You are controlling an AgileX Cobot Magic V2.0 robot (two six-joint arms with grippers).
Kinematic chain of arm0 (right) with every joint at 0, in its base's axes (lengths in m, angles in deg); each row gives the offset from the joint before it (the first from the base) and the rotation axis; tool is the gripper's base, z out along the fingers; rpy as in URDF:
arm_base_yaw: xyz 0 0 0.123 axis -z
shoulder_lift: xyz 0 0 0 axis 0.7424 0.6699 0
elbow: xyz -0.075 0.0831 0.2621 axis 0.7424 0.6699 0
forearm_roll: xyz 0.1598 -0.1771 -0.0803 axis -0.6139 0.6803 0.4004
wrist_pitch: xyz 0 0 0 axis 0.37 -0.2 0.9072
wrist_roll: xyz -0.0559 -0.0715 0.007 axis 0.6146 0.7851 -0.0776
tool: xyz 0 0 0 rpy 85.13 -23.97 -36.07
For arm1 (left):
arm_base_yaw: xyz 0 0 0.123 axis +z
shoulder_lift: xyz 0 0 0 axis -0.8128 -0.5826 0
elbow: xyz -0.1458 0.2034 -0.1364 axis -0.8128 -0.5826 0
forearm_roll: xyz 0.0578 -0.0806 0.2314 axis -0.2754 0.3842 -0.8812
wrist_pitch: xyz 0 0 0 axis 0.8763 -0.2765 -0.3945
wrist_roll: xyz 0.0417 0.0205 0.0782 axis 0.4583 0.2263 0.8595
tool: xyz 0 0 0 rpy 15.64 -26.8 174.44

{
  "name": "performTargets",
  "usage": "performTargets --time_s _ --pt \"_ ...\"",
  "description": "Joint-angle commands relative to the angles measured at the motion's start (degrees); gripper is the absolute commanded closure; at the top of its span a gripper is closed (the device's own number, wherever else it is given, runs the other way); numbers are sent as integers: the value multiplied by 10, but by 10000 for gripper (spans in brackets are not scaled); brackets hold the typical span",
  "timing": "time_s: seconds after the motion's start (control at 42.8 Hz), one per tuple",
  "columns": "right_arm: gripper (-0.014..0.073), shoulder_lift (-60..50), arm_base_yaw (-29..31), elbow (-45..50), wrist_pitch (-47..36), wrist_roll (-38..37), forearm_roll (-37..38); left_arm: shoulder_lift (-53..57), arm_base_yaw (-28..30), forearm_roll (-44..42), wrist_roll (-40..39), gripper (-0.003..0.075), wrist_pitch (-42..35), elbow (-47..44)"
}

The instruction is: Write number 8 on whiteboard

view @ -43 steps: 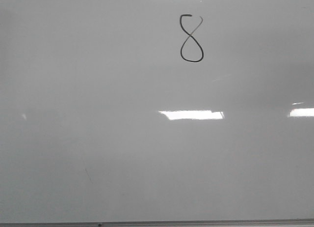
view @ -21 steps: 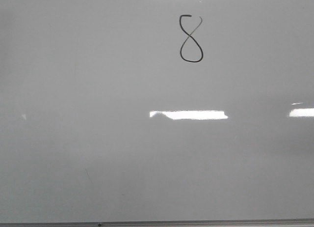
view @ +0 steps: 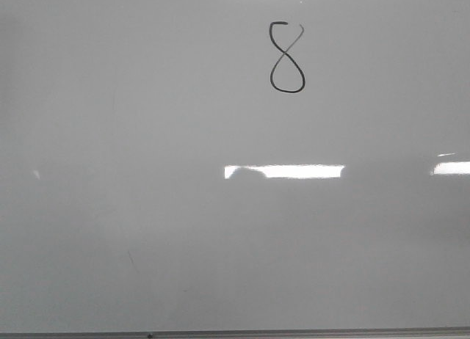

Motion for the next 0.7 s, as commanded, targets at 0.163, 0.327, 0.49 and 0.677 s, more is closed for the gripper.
performTargets --time_s 0.163,0.327,0.49,0.677 --pt "663 -10 1 -2 -79 -123 28 7 -2 1 -2 741 -51 -7" --pt "663 -10 -9 -2 -78 -165 59 7 -2 1 -2 741 -51 -7" --pt "663 -11 -33 -2 -78 -165 46 7 -2 1 -2 741 -51 -7" --pt "663 -12 -39 -2 -77 -162 29 7 -2 1 -2 741 -51 -7"
